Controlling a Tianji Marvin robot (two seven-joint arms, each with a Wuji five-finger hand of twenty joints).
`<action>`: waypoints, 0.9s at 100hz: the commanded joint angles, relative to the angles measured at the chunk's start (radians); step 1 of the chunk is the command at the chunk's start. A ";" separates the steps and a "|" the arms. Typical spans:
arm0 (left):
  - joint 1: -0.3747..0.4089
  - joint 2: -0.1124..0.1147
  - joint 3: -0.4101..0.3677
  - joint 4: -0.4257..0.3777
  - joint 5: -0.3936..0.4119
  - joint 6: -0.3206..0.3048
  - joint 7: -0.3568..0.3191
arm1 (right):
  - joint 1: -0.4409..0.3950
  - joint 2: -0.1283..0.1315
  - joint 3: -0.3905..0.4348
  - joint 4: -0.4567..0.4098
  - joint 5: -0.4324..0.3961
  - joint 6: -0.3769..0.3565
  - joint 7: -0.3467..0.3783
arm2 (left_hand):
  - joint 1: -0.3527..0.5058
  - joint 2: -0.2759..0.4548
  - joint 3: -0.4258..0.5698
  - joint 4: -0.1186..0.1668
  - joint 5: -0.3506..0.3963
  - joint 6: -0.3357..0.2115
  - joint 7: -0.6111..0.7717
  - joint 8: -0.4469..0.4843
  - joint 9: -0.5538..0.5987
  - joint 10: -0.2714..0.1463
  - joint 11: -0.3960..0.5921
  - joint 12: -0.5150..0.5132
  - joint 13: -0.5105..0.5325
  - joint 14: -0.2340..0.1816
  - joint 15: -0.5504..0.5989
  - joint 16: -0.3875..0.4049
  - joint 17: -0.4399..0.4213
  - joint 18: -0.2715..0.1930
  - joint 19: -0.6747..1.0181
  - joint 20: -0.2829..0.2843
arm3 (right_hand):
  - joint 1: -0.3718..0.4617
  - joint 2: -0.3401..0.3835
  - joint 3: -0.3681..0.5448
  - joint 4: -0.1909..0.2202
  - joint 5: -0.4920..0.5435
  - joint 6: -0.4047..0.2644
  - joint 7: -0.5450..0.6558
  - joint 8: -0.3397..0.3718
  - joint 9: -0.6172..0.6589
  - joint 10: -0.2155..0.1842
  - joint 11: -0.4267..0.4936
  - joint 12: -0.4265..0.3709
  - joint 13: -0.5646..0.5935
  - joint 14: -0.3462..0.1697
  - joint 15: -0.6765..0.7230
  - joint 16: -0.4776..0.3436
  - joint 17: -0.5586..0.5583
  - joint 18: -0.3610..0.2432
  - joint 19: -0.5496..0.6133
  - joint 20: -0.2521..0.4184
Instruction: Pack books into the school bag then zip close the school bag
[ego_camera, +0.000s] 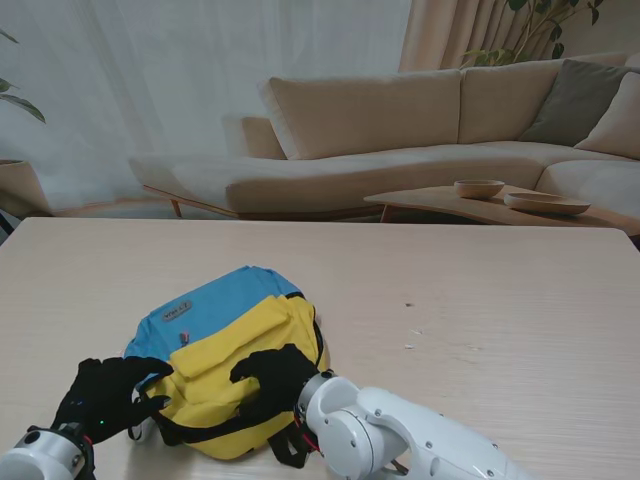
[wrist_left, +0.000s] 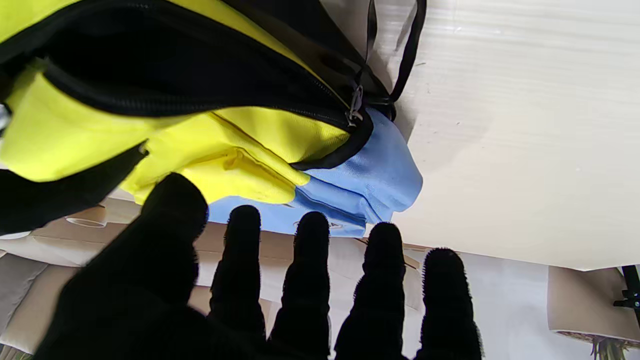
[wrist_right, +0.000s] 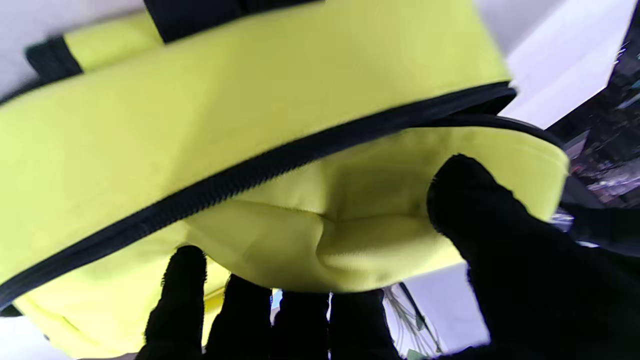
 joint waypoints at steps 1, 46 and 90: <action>0.020 -0.008 -0.010 0.002 0.019 0.002 -0.016 | -0.039 0.025 -0.002 0.000 -0.003 -0.014 0.046 | 0.010 0.004 0.041 0.025 0.028 -0.039 0.030 0.028 0.020 -0.010 0.020 0.020 0.006 -0.012 0.027 0.017 -0.006 -0.014 0.028 0.018 | -0.045 -0.010 -0.002 0.031 0.018 -0.021 0.003 0.014 0.064 0.085 0.043 0.035 0.091 0.102 0.091 0.057 0.097 0.165 0.160 0.100; 0.077 -0.020 -0.054 0.083 0.081 -0.048 0.115 | -0.142 0.009 0.099 -0.094 -0.074 -0.138 -0.084 | 0.082 -0.069 -0.006 -0.011 0.109 -0.144 0.111 0.134 0.005 -0.025 0.060 0.056 -0.009 -0.044 0.086 0.042 -0.003 -0.023 0.094 0.015 | -0.025 -0.012 -0.025 0.026 -0.197 -0.024 -0.083 -0.004 -0.261 0.033 -0.021 -0.001 -0.188 -0.045 -0.028 -0.003 -0.059 -0.023 -0.032 0.014; 0.083 -0.024 -0.046 0.159 0.089 0.019 0.153 | -0.045 -0.005 -0.012 -0.026 -0.062 -0.080 -0.061 | 0.133 -0.041 -0.119 0.007 0.184 -0.159 0.121 0.063 -0.073 -0.028 0.050 0.056 -0.072 -0.068 0.078 0.042 -0.033 -0.048 0.066 0.004 | -0.017 -0.010 0.028 0.039 -0.262 -0.041 -0.099 -0.005 -0.266 0.004 -0.143 -0.056 -0.223 -0.070 -0.072 -0.033 -0.074 -0.064 -0.096 -0.040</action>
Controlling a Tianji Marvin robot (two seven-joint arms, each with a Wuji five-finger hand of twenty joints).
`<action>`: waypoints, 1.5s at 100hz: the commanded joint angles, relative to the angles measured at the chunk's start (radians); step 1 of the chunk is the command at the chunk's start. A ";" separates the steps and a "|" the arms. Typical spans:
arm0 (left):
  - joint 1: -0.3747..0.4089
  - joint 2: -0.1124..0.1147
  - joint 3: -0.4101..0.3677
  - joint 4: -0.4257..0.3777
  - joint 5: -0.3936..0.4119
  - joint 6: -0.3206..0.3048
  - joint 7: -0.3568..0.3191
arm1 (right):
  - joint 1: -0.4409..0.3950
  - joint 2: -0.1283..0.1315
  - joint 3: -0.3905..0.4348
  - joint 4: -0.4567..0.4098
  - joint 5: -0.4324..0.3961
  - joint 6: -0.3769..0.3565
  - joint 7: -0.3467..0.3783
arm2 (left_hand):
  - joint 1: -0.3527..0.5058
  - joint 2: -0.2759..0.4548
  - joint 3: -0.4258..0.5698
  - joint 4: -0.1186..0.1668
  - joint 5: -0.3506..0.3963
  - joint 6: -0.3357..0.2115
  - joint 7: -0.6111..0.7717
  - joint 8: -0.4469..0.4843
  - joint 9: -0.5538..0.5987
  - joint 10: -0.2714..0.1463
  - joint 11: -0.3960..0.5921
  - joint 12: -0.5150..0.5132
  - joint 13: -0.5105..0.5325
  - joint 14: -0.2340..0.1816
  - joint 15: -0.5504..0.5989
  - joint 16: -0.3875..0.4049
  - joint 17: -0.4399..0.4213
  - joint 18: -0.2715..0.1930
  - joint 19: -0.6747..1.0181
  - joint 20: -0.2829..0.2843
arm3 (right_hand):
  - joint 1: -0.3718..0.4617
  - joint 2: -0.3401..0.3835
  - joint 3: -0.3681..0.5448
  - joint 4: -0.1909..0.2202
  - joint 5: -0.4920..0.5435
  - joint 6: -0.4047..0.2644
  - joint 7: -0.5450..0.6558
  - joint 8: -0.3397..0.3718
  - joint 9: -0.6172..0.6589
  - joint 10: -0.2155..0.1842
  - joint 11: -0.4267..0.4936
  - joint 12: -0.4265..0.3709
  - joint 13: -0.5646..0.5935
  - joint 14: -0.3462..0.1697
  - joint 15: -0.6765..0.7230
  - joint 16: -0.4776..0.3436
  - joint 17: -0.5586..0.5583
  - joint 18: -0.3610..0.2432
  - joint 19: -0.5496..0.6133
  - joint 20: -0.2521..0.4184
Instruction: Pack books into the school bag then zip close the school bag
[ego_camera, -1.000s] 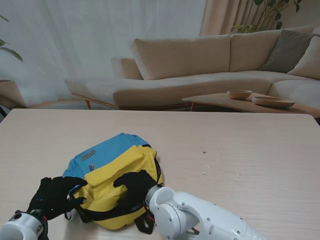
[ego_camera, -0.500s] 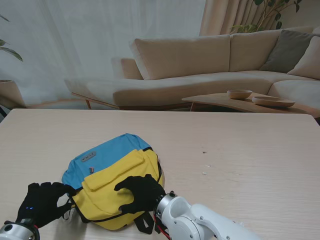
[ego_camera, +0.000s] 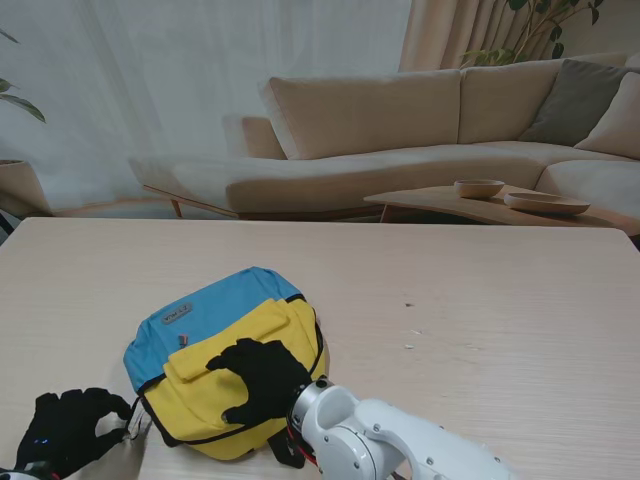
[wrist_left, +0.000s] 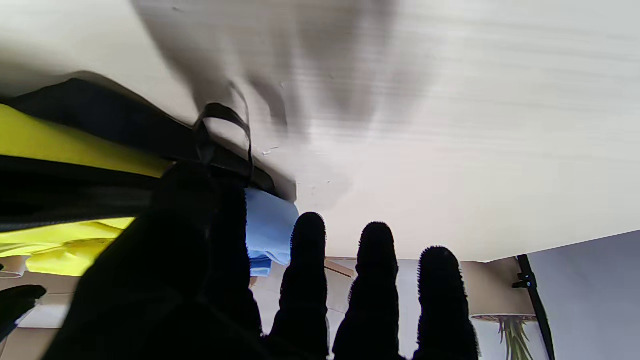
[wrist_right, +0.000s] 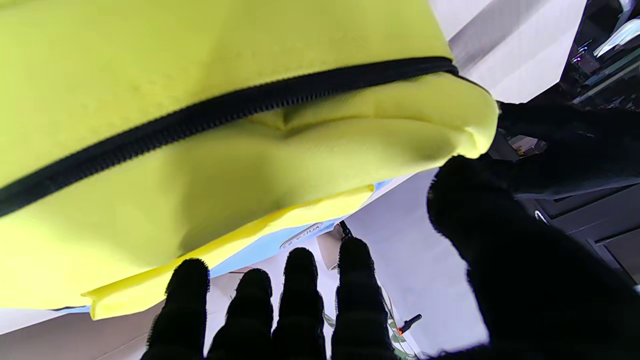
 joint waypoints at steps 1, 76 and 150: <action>0.011 -0.009 0.002 0.009 -0.011 0.003 -0.008 | -0.013 -0.003 -0.007 0.006 -0.005 -0.007 0.021 | 0.047 0.017 -0.070 0.008 0.047 -0.019 0.013 -0.047 -0.047 -0.002 0.008 0.012 -0.049 -0.020 0.008 0.016 -0.029 -0.022 0.004 0.004 | -0.017 -0.011 0.029 0.040 -0.026 -0.018 -0.008 -0.010 -0.026 -0.033 -0.013 -0.007 -0.030 -0.028 -0.001 -0.010 -0.011 -0.016 -0.024 -0.019; -0.011 0.005 0.021 -0.013 -0.018 0.062 -0.145 | -0.018 -0.001 -0.004 0.018 0.011 -0.007 0.027 | 0.081 0.101 -0.243 0.042 0.081 0.001 0.064 -0.071 -0.213 -0.054 -0.006 0.040 -0.177 -0.090 -0.008 0.052 -0.044 -0.104 -0.199 0.087 | -0.029 -0.003 0.078 0.056 -0.003 -0.016 0.005 -0.007 -0.026 -0.026 0.024 0.011 -0.022 -0.022 0.023 0.003 0.000 -0.009 -0.011 -0.018; -0.052 0.023 0.084 0.004 0.064 0.132 -0.253 | -0.023 -0.005 -0.003 0.018 0.014 0.002 0.018 | 0.008 -0.018 -0.086 0.020 0.023 0.078 0.434 0.308 -0.290 -0.103 -0.055 0.059 -0.232 -0.135 -0.067 0.058 -0.048 -0.151 -0.321 0.134 | -0.028 -0.009 0.096 0.059 0.001 -0.012 0.011 -0.005 -0.026 -0.021 0.044 0.018 -0.018 -0.018 0.034 0.010 0.003 -0.005 0.001 -0.011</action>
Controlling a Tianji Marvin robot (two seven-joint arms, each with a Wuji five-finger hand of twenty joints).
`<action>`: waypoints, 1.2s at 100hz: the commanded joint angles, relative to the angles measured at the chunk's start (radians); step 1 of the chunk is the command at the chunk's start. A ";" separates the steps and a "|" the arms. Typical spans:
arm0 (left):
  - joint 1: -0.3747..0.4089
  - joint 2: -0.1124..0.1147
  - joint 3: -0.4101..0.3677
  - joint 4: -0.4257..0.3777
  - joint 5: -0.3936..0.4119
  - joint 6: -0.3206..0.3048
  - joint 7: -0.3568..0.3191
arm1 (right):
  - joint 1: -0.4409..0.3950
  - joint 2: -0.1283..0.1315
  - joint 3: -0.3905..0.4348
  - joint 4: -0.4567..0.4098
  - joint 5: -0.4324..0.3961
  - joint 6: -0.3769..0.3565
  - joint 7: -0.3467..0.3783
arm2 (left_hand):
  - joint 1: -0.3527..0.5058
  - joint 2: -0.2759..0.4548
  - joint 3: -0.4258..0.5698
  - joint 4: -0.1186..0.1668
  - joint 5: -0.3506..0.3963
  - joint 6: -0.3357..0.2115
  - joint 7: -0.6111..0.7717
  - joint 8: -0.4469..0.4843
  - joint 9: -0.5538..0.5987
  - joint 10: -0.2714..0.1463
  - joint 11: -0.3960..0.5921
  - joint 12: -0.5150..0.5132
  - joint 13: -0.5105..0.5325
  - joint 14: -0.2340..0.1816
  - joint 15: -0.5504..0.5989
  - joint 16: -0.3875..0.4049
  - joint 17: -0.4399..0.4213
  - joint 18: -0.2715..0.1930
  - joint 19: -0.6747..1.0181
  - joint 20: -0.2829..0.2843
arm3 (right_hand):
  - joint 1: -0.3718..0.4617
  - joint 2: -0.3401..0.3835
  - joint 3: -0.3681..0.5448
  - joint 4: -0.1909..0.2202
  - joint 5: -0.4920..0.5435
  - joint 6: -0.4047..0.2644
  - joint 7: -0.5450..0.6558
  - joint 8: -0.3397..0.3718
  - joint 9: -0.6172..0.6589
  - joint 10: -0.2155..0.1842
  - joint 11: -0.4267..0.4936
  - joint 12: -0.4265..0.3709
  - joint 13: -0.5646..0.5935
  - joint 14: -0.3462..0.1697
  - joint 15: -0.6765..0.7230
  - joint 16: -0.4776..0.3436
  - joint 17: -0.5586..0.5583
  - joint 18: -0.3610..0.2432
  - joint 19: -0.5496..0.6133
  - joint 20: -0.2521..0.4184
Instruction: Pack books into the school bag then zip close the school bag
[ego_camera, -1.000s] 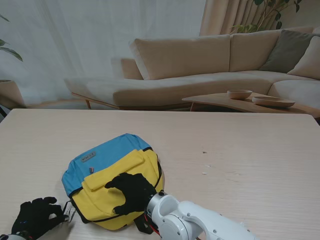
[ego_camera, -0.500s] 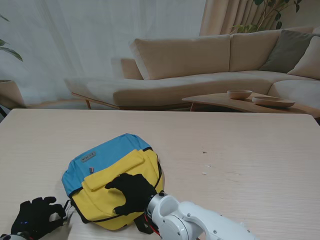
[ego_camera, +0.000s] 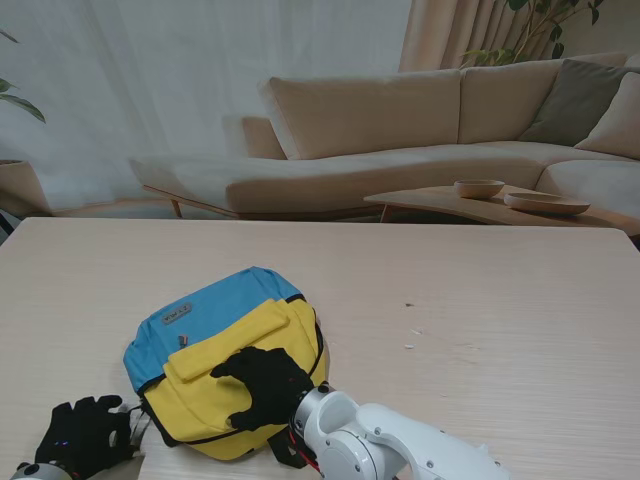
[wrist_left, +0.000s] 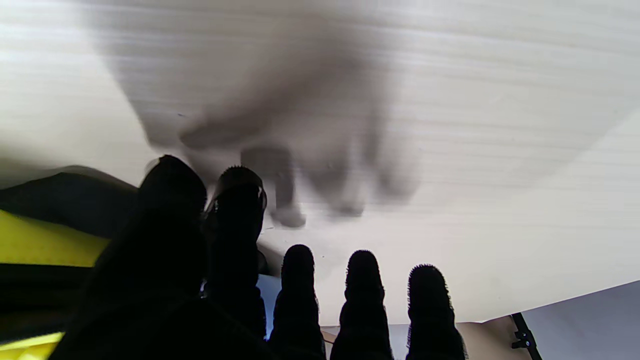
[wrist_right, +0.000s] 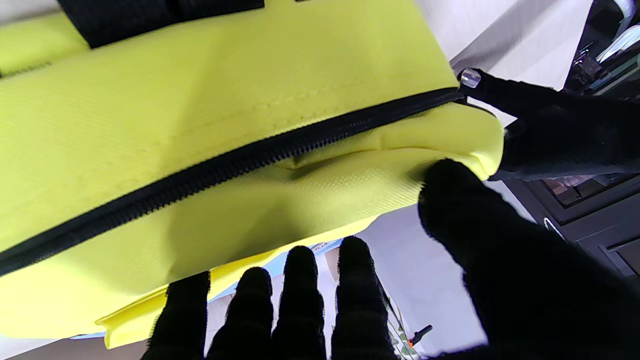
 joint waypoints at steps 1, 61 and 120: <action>0.011 -0.002 0.001 0.000 0.007 -0.006 -0.027 | -0.010 -0.006 -0.004 0.001 0.000 0.001 0.013 | -0.017 -0.047 0.075 0.017 -0.056 0.005 0.147 0.171 -0.050 -0.015 0.007 0.035 -0.034 -0.023 -0.028 0.021 -0.014 -0.022 -0.041 0.042 | -0.029 -0.010 0.037 0.050 -0.002 -0.011 0.011 -0.005 -0.026 -0.021 0.017 0.008 -0.018 -0.018 0.010 0.010 0.004 0.002 0.025 0.002; 0.066 -0.012 -0.045 -0.054 0.075 -0.070 0.044 | -0.018 -0.020 -0.001 0.005 0.008 -0.007 -0.026 | 0.127 -0.113 0.229 -0.012 -0.050 0.033 0.097 0.156 0.031 0.006 0.154 0.087 -0.005 0.009 0.072 0.011 -0.002 0.014 0.130 -0.045 | -0.043 0.029 0.051 0.046 0.058 -0.012 0.039 -0.003 -0.001 -0.025 0.105 0.041 0.020 -0.027 0.025 0.019 0.015 0.008 0.044 0.016; 0.129 -0.031 -0.074 -0.090 -0.052 -0.144 0.154 | 0.123 -0.071 -0.156 0.109 0.085 0.155 0.030 | 0.272 -0.020 0.093 0.007 0.021 0.109 0.041 0.021 0.131 0.040 0.208 0.107 0.047 0.043 0.109 0.021 0.002 0.041 0.201 -0.039 | -0.136 0.284 -0.226 0.053 0.155 0.016 0.020 -0.044 0.102 -0.016 0.061 0.026 0.043 -0.047 0.033 0.023 0.007 0.007 0.078 0.034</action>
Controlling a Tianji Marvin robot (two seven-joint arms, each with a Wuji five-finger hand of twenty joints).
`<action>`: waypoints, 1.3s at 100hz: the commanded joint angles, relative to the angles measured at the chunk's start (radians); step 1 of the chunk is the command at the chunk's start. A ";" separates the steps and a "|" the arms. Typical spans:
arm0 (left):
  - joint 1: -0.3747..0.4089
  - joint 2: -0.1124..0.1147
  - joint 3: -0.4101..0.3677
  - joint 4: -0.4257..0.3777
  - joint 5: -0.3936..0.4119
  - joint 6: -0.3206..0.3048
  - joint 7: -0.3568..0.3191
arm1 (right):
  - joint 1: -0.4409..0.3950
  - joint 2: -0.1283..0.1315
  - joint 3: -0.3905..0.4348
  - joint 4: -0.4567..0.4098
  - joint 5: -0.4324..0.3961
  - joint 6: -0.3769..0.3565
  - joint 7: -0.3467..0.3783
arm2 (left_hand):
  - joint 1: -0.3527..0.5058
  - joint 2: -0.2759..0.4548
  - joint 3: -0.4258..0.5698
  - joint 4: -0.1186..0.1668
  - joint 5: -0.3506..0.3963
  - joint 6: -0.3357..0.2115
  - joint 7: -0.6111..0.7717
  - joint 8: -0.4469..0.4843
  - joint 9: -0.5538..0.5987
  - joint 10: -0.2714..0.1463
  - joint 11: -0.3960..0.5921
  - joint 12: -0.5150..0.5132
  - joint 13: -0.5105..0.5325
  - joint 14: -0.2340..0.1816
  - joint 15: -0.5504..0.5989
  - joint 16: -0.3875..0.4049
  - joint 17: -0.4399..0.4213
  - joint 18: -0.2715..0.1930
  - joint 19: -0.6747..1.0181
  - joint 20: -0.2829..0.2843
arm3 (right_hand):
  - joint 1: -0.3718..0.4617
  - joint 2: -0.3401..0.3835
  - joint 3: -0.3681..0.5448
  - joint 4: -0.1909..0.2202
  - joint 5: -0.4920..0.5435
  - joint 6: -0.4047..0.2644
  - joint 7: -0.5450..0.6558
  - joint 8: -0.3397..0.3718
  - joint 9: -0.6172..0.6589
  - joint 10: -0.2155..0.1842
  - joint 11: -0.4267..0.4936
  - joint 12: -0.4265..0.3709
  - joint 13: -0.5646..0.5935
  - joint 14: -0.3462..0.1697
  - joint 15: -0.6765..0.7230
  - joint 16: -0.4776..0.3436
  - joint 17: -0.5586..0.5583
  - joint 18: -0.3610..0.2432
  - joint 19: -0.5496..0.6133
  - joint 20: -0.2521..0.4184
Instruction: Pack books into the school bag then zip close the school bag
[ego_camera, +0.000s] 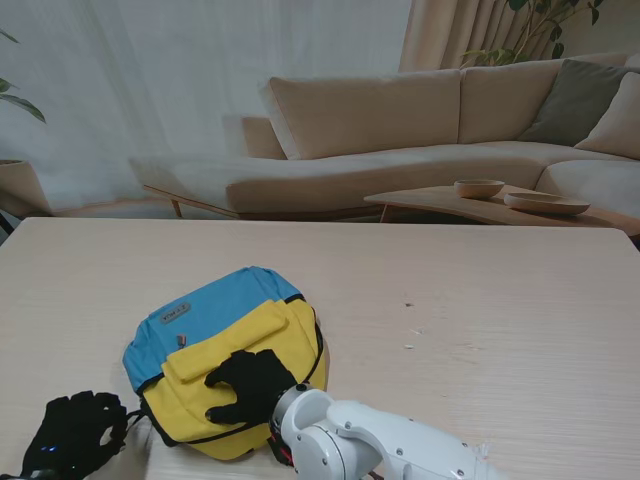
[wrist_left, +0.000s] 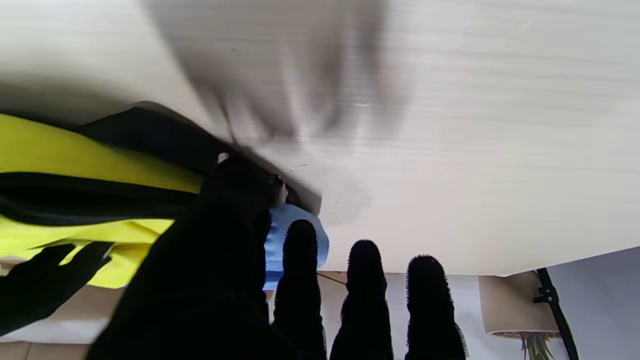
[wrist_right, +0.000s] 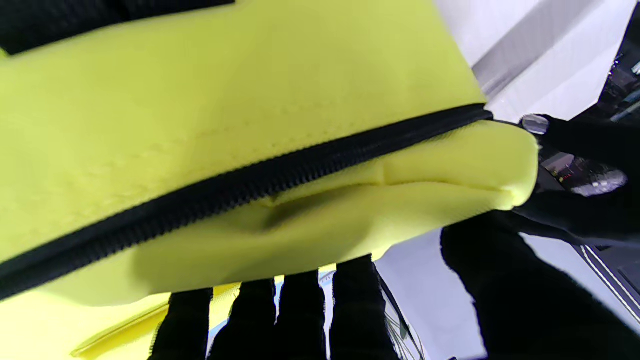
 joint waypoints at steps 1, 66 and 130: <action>0.020 -0.009 0.000 -0.025 -0.011 -0.018 -0.012 | -0.004 -0.009 -0.015 0.027 0.010 0.024 0.044 | 0.061 0.039 -0.015 0.007 0.046 0.016 0.010 -0.002 0.015 0.017 0.022 0.010 0.006 0.018 0.016 0.010 -0.010 0.028 0.044 0.004 | -0.023 0.027 -0.048 0.039 0.036 0.008 -0.005 -0.012 0.038 -0.007 0.005 0.004 0.044 -0.017 0.026 0.018 0.071 0.046 0.048 0.036; 0.092 0.001 0.025 -0.184 -0.005 -0.103 -0.113 | 0.012 -0.030 -0.038 0.044 0.053 0.110 0.055 | 0.067 0.033 0.007 0.011 0.049 0.094 0.007 0.011 0.071 0.033 0.035 0.023 0.047 0.048 0.027 0.016 -0.013 0.046 0.114 0.002 | -0.009 0.049 -0.071 0.055 0.065 0.028 -0.012 -0.012 0.059 0.008 0.005 0.012 0.056 0.004 0.037 0.026 0.072 0.056 0.087 0.063; 0.095 0.021 0.183 -0.258 0.085 -0.061 -0.153 | 0.018 -0.046 -0.034 0.055 0.073 0.143 0.044 | 0.064 0.032 0.013 0.009 0.060 0.096 -0.006 0.012 0.091 0.038 0.058 0.049 0.060 0.059 0.058 0.038 -0.010 0.048 0.173 0.002 | -0.006 0.046 -0.060 0.056 0.064 0.031 -0.011 -0.010 0.055 0.008 0.008 0.015 0.054 0.009 0.041 0.029 0.070 0.059 0.095 0.071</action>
